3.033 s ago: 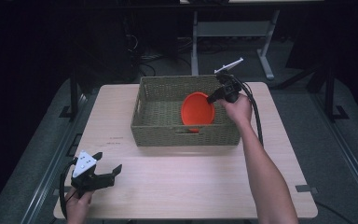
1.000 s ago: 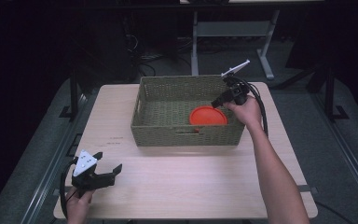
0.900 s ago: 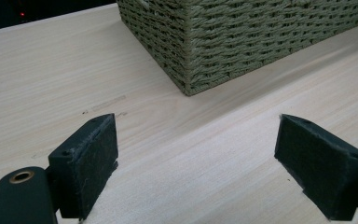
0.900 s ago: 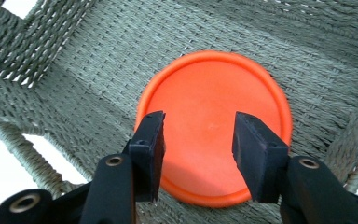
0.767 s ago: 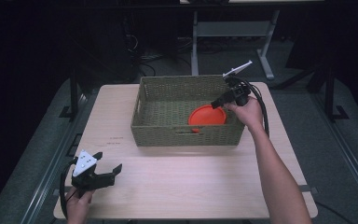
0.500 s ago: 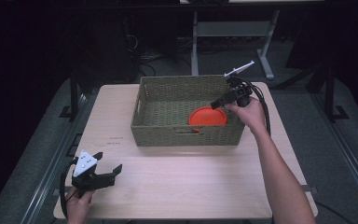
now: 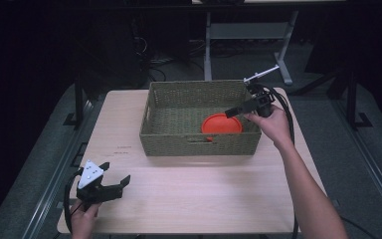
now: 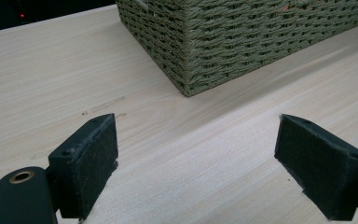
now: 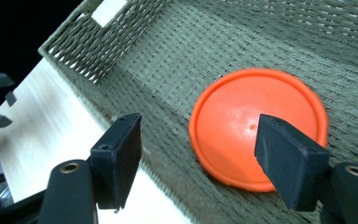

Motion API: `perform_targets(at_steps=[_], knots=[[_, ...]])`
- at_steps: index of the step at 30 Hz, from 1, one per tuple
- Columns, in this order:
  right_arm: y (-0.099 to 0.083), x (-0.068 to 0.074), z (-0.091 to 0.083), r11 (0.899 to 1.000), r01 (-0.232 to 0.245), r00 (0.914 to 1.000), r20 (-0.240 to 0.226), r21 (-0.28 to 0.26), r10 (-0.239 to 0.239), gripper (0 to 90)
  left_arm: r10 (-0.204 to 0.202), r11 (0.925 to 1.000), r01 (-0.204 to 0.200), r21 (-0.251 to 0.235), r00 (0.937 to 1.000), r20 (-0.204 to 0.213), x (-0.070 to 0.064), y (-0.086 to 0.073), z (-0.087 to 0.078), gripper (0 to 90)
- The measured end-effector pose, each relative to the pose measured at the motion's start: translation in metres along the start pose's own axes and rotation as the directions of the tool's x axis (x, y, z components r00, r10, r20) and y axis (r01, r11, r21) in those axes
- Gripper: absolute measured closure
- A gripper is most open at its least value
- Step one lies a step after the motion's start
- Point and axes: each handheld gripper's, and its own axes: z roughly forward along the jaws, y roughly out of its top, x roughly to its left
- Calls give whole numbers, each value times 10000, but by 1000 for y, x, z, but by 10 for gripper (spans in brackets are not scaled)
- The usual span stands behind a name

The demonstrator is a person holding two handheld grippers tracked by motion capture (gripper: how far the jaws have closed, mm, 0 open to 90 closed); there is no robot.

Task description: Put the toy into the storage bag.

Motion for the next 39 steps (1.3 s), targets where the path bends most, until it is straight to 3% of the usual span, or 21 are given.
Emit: perform_targets(at_steps=[10,22,39], knots=[[-10,9,-18,9996,240,9995,-211,-148,-243,290,-34,10000,34,-3,10000,-46,0,0,-1,128],[-27,29,-39,9949,964,9953,-95,-284,-967,276,46,10000,-46,-29,10000,-16,0,0,0,128],[-62,41,-49,9902,1289,9912,-242,-539,-1303,272,117,9999,-117,7,9999,-25,0,-1,-2,128]])
